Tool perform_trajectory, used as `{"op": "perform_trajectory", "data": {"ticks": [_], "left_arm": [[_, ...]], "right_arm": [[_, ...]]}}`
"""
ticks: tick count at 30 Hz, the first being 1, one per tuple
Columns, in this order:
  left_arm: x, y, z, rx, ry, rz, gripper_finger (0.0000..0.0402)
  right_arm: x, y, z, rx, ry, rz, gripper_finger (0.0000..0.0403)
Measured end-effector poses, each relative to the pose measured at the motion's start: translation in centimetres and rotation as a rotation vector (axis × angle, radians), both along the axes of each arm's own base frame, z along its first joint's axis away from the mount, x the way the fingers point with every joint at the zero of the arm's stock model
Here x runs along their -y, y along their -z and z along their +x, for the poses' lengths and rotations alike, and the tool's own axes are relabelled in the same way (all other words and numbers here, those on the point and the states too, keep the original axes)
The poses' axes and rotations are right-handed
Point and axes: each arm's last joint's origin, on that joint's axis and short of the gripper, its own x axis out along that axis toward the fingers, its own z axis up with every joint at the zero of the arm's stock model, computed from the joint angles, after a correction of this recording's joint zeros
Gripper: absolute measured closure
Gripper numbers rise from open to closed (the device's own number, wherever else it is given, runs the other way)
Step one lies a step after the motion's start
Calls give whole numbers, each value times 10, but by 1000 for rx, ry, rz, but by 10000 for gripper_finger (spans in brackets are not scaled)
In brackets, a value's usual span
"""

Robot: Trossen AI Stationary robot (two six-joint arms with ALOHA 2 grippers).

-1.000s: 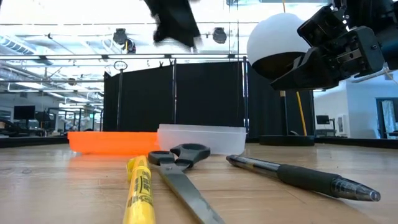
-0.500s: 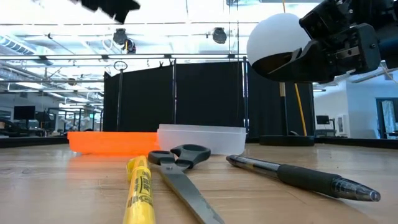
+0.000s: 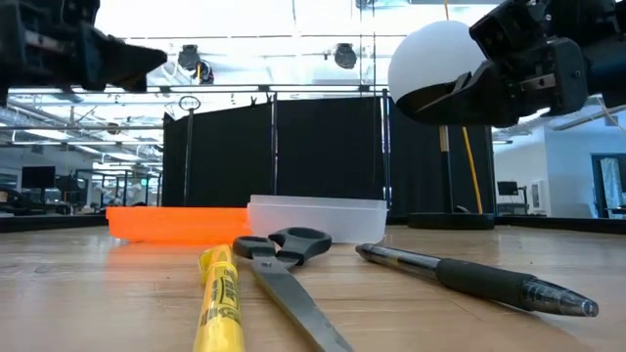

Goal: Pick & place school supplies into a supply box
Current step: Put the black transparent pen into the supply box

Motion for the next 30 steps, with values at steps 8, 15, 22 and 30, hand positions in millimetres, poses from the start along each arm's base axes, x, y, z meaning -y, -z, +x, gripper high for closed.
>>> {"op": "perform_trajectory", "data": {"ticks": [8,15,22,30], "left_arm": [[-7,7,-1,1,-98,13,397],[-12,8,-1,-14,-214,45,378],[-12,7,-1,-3,-231,60,354],[-13,7,-1,-2,-237,16,353]], "right_arm": [[4,-14,3,141,81,0,403],[-8,-55,37,85,146,-31,403],[-46,-135,88,-270,291,-26,403],[-93,-180,109,-398,352,409,403]]}}
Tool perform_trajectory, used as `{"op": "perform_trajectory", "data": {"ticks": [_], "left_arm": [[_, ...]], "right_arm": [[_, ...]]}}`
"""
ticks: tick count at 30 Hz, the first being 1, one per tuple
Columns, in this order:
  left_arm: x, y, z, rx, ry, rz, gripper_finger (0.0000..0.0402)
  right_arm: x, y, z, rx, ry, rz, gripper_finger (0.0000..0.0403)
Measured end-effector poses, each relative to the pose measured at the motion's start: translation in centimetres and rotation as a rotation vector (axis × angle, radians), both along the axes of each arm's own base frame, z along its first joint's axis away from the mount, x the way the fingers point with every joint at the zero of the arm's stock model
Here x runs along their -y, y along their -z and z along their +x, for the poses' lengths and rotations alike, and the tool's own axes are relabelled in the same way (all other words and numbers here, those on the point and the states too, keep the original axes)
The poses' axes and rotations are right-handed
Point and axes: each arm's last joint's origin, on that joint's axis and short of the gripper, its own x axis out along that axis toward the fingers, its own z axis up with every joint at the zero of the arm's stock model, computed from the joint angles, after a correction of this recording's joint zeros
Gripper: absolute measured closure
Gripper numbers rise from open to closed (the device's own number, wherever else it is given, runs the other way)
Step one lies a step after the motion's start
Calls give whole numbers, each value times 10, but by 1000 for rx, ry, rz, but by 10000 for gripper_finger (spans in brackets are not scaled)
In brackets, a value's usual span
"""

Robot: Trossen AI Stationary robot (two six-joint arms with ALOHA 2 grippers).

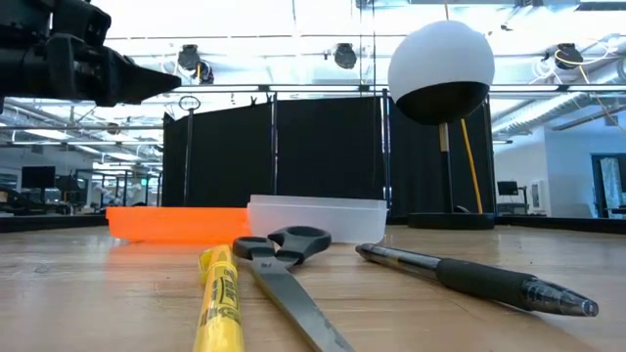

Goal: Pick & place school supplies into a supply box
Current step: Put the black transparent pen into the supply box

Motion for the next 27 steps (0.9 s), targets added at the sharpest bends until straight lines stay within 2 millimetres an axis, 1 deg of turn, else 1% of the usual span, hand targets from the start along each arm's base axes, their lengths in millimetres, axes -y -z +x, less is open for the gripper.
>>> {"op": "perform_trajectory", "data": {"ticks": [3,6,8,10,13,15,17,21,24,27], "left_arm": [[0,0,0,8,4,-54,353],[0,0,0,11,6,-94,353],[0,0,0,10,7,-115,353],[0,1,0,9,8,-129,353],[0,1,0,4,9,-141,353],[0,2,0,-7,8,-140,353],[0,4,0,-21,6,-134,353],[0,5,0,-39,4,-104,353],[0,5,0,-42,3,-92,353],[0,6,0,-45,-3,-93,353]], "right_arm": [[-22,12,9,-34,10,269,403],[-44,35,17,-105,43,443,403],[-58,53,19,-177,49,483,403],[-67,68,22,-241,27,500,403],[-75,91,25,-316,-54,417,403],[-78,105,26,-377,-76,368,403],[-78,117,28,-432,-76,379,403],[-70,133,36,-503,27,426,402],[-62,137,38,-515,101,436,391],[-58,136,40,-511,124,445,363]]}}
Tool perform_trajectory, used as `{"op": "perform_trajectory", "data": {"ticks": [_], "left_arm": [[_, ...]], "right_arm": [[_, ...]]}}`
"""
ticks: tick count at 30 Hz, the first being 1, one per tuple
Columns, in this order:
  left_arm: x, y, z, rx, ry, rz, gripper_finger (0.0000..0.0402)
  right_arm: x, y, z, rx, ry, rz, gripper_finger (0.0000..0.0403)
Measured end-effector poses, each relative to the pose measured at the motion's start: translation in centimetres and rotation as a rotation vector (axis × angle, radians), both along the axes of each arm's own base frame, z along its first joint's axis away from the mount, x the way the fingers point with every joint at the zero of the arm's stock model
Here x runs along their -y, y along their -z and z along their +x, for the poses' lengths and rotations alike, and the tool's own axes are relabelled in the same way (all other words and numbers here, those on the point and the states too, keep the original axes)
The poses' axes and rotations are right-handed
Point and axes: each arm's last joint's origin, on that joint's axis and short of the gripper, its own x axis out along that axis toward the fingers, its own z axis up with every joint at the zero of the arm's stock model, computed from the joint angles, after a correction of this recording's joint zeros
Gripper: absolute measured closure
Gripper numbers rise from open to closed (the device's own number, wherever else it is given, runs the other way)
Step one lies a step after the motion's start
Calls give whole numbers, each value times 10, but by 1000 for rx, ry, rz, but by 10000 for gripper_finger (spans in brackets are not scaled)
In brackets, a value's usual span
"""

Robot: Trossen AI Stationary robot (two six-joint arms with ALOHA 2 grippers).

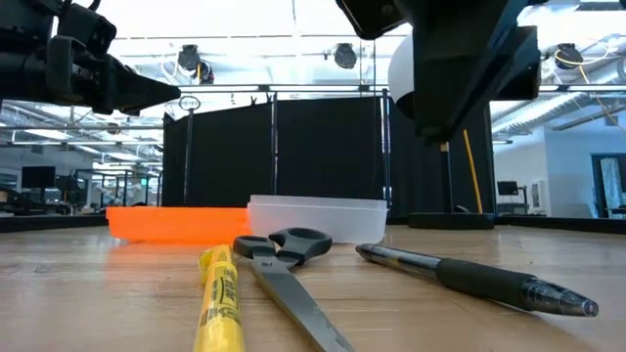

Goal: Pick & place school supplies into a supply box
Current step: Put the black transparent pen into the supply box

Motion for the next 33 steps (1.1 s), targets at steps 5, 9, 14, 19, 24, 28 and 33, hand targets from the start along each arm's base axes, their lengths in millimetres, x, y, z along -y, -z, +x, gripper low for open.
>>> {"op": "perform_trajectory", "data": {"ticks": [5,9,14,19,24,28,33], "left_arm": [[0,0,0,-2,-1,-15,353],[0,1,0,-8,0,-17,353],[0,1,0,-4,8,-38,353],[0,1,0,-4,8,-35,353],[0,0,0,6,9,-7,353],[0,-1,0,9,9,-5,353],[0,-2,0,16,8,21,353]], "right_arm": [[11,1,5,-19,115,28,296],[20,10,4,-67,269,67,258],[18,24,2,-60,275,110,248],[12,23,2,-20,304,124,248],[3,22,-2,-22,328,142,248],[-9,10,0,38,334,161,260],[-14,3,-5,55,354,87,276]]}}
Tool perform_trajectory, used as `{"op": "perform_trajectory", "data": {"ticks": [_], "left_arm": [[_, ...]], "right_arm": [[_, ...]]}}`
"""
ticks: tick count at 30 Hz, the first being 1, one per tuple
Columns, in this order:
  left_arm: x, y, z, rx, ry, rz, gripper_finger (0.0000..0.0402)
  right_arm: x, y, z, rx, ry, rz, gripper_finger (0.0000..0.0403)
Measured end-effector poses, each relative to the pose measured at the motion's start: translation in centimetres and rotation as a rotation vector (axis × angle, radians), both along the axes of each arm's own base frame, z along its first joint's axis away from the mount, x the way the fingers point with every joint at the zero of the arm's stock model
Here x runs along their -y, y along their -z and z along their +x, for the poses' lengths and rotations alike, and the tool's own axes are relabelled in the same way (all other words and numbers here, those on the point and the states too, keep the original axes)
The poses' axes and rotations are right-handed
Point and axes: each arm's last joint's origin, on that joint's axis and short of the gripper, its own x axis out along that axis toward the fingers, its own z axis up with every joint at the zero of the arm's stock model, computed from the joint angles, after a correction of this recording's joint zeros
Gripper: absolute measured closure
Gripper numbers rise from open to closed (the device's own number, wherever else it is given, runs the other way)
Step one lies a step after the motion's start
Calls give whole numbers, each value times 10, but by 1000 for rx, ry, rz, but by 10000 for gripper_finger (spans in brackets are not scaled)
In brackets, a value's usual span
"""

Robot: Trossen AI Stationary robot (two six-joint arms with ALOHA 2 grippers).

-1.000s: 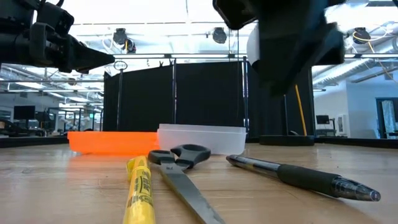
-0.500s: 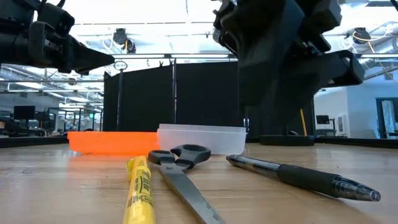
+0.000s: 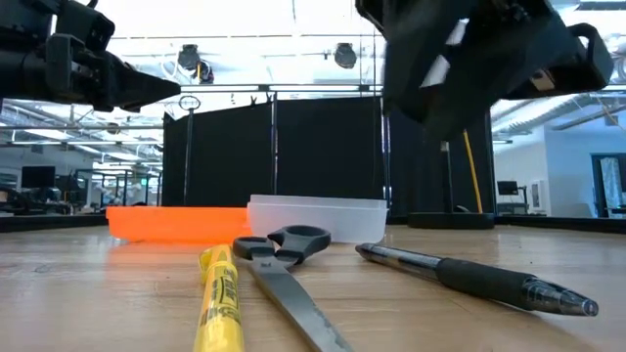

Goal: Pick & place school supplies into a supply box
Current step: Put the black transparent pen into the supply box

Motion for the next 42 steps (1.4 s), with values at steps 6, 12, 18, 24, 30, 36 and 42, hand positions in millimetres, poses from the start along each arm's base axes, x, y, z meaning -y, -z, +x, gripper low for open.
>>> {"op": "perform_trajectory", "data": {"ticks": [6,12,18,24,30,36,42], "left_arm": [[0,-1,0,9,0,2,353],[0,-2,0,16,-2,1,353],[0,-2,0,16,-9,20,353],[0,-2,0,17,-10,20,353],[0,-2,0,17,-10,19,353],[0,-1,0,8,-10,12,353],[0,3,0,-25,-9,-14,353]], "right_arm": [[5,10,-2,-94,-1,-25,277],[7,35,12,-126,-53,45,271],[13,58,18,-226,-57,75,230],[18,80,16,-320,-56,42,225],[32,97,5,-511,-17,-51,251],[35,105,6,-523,-18,-104,273],[37,104,5,-522,-76,-143,294]]}}
